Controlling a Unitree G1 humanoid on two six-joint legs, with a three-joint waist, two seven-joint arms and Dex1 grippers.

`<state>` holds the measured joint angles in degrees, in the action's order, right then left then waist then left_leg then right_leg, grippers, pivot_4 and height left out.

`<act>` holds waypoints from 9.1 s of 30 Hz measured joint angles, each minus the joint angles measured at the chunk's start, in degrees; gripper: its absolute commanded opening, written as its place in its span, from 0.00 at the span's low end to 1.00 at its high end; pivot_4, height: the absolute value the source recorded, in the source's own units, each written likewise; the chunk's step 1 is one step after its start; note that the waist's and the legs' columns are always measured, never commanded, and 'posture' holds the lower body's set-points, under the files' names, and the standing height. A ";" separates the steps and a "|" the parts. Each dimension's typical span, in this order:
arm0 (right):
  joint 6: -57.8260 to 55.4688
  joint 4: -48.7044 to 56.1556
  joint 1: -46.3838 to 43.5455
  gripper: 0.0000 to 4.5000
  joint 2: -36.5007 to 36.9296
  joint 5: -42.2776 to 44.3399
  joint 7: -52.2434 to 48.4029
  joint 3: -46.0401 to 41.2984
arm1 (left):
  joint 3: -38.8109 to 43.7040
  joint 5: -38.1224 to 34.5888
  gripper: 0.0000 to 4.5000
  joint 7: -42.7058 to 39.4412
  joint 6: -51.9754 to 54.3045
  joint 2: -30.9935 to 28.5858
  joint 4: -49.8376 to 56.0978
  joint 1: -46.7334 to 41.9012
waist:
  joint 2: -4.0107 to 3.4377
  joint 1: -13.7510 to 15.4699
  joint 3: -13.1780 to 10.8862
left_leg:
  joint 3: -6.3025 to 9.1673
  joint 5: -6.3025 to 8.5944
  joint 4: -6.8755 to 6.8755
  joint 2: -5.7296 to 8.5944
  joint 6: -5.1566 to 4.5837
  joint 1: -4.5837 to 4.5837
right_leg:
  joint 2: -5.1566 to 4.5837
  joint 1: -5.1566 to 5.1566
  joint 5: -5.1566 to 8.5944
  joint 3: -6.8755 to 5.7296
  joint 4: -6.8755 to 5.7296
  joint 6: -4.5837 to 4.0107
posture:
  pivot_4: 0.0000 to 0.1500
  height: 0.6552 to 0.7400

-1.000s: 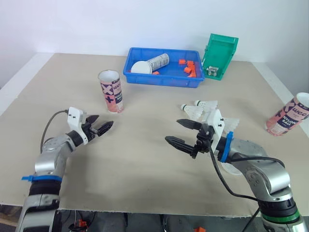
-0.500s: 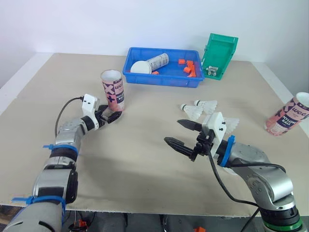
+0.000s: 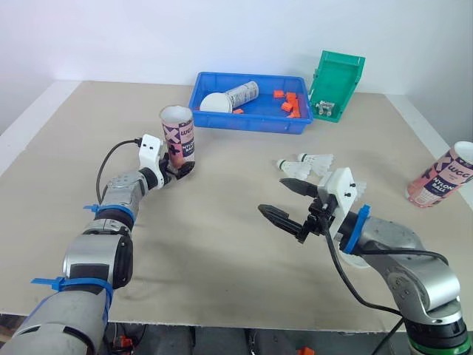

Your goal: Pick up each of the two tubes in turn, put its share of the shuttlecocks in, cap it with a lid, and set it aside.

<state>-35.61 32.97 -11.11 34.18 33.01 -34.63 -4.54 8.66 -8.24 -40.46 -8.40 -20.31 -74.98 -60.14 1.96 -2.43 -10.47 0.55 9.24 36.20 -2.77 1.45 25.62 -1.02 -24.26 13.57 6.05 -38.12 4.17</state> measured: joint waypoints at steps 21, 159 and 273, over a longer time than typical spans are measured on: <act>-1.98 -4.39 -0.58 1.00 1.76 -6.60 7.83 -1.52 | 0.44 1.96 0.59 -7.11 -1.67 -2.95 1.53 0.44 | 0.00 0.02 0.00 | 0.01 -0.01 0.02 0.02 0.01 0.01 | -0.01 0.00 -0.04 0.00 -0.03 0.00 | 1.00 0.62; 7.14 -16.60 -6.16 0.02 13.56 -7.20 -14.21 -11.69 | -21.05 4.03 0.58 -51.20 18.29 -25.55 50.11 17.10 | -1.01 0.92 0.47 | -0.19 0.28 0.27 0.13 -0.14 -0.56 | -0.29 0.59 1.23 -0.11 -0.87 -0.27 | 1.00 0.62; 30.89 -31.20 -50.07 0.01 -2.80 -28.44 -39.52 31.23 | -18.86 3.65 0.58 -49.27 18.30 -24.46 52.65 19.18 | -1.06 1.59 0.42 | -0.15 0.29 0.30 0.04 -0.10 -0.41 | -0.39 0.79 1.60 -0.56 -0.92 -0.56 | 1.00 0.62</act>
<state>-4.72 1.77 -61.18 31.38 4.57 -74.15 26.69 -10.20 -4.58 -89.73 9.90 -44.77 -22.34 -40.97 0.90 -0.84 -10.05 0.39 9.53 36.51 -2.72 1.35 25.20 -1.42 -23.47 15.16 5.49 -39.04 3.61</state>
